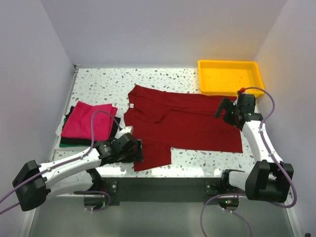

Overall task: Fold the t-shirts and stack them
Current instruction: Fold the tshirt

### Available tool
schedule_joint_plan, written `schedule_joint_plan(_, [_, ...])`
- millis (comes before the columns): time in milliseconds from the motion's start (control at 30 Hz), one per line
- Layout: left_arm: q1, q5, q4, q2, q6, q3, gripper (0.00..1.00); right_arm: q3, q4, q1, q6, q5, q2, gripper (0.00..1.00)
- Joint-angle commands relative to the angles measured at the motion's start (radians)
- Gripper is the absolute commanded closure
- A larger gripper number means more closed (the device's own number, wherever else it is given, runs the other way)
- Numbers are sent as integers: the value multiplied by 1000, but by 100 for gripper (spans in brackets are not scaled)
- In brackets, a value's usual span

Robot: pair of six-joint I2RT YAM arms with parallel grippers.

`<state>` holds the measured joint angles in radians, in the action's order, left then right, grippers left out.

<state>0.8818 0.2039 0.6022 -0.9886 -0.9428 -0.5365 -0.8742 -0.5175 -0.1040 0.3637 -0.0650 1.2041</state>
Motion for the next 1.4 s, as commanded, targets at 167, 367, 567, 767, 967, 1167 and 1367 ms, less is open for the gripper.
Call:
schedule_joint_plan(167, [172, -46, 85, -111, -168, -11, 3, 18, -12, -6, 32, 88, -20, 1])
schedule_joint_plan(367, [190, -18, 47, -195, -182, 6, 11, 44, 19, -10, 60, 114, -63, 1])
schedule_joint_plan(567, [190, 32, -25, -298, -165, -14, 28, 64, 13, -10, 75, 113, -63, 1])
schedule_joint_plan(767, [190, 103, -39, -383, -162, -43, 65, 104, -3, -10, 95, 132, -104, 1])
schedule_joint_plan(967, [190, 193, 7, -415, -100, -106, 100, 115, -38, -10, 182, 234, -158, 1])
schedule_joint_plan(1167, [190, 138, -93, -354, -36, -76, 100, 135, -148, -10, 299, 309, -282, 1])
schedule_joint_plan(1367, [190, 137, -88, -349, -1, -82, 100, 208, -271, -13, 386, 338, -425, 1])
